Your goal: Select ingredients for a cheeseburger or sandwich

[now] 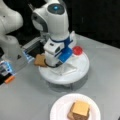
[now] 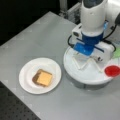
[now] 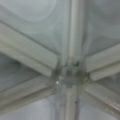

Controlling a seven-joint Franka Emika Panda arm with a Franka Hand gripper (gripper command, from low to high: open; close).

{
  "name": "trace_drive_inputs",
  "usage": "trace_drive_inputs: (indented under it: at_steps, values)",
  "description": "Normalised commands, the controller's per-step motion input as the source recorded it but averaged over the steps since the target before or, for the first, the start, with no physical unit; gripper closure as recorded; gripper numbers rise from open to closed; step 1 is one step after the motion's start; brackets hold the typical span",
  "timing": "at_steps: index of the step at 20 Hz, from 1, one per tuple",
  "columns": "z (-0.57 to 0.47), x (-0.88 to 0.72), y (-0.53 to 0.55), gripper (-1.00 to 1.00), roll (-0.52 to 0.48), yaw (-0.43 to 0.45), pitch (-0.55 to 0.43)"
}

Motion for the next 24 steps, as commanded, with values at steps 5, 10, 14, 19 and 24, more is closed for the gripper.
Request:
trace_drive_inputs:
  at_steps: [5,10,14,19,24]
  values:
    - [-0.15,-0.35,0.14,-1.00,-0.064,-0.027,-0.142]
    - [-0.12,-0.26,0.14,-1.00,-0.037,-0.044,-0.181]
    - [-0.10,-0.21,0.09,-1.00,-0.023,-0.045,-0.187]
    - [-0.05,-0.14,0.03,-1.00,0.017,-0.037,-0.180]
    - [-0.03,-0.02,-0.01,-1.00,0.042,-0.037,-0.168]
